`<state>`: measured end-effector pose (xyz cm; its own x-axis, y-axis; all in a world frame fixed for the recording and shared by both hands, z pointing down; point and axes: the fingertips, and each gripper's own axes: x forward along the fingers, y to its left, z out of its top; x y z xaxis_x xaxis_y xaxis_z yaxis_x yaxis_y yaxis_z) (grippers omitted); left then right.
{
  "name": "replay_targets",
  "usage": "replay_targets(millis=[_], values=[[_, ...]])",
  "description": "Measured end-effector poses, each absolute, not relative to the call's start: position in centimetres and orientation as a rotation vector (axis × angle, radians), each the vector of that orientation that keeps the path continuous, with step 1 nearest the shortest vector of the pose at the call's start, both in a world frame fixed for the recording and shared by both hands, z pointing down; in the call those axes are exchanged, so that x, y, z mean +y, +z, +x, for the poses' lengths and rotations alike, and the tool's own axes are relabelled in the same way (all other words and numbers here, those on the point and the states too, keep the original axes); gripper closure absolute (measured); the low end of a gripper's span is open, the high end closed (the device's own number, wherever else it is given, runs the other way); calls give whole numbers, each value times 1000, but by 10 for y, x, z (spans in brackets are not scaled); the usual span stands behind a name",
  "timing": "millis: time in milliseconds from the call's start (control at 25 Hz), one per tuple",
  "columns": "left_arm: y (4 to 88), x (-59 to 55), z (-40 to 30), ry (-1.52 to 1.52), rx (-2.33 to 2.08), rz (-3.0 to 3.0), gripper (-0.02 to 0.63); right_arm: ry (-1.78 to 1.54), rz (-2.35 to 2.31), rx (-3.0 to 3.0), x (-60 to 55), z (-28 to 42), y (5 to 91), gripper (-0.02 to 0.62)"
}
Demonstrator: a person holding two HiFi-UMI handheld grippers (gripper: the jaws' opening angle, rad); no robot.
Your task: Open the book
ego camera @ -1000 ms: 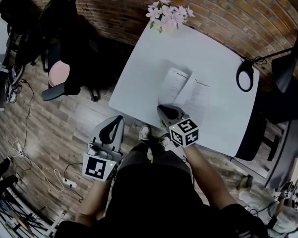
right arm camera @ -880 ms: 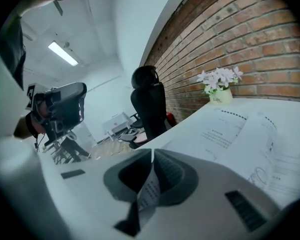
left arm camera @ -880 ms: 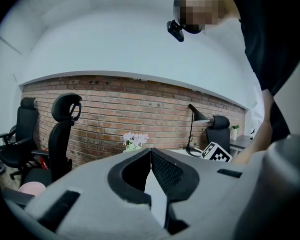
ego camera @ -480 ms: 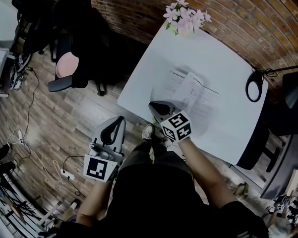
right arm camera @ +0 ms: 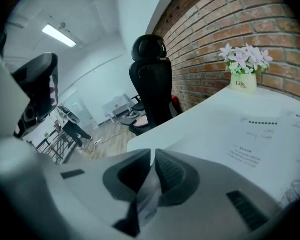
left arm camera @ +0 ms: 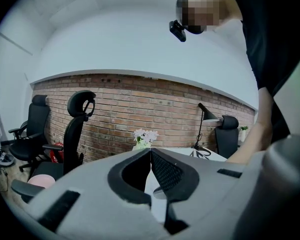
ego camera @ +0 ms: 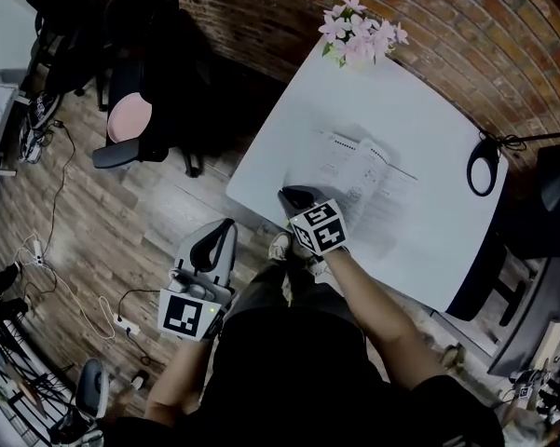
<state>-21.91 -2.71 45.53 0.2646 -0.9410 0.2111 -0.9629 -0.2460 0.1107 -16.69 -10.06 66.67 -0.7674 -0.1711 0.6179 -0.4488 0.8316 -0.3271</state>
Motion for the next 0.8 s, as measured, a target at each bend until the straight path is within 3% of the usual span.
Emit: replay_targets(millis=[240, 800], values=[[454, -30, -223, 131, -1756, 2335, 581, 597, 411, -2414, -95, -179, 660, 471], [439, -48, -217, 43, -1676, 2463, 581, 362, 483, -2508, -99, -177, 600, 477]])
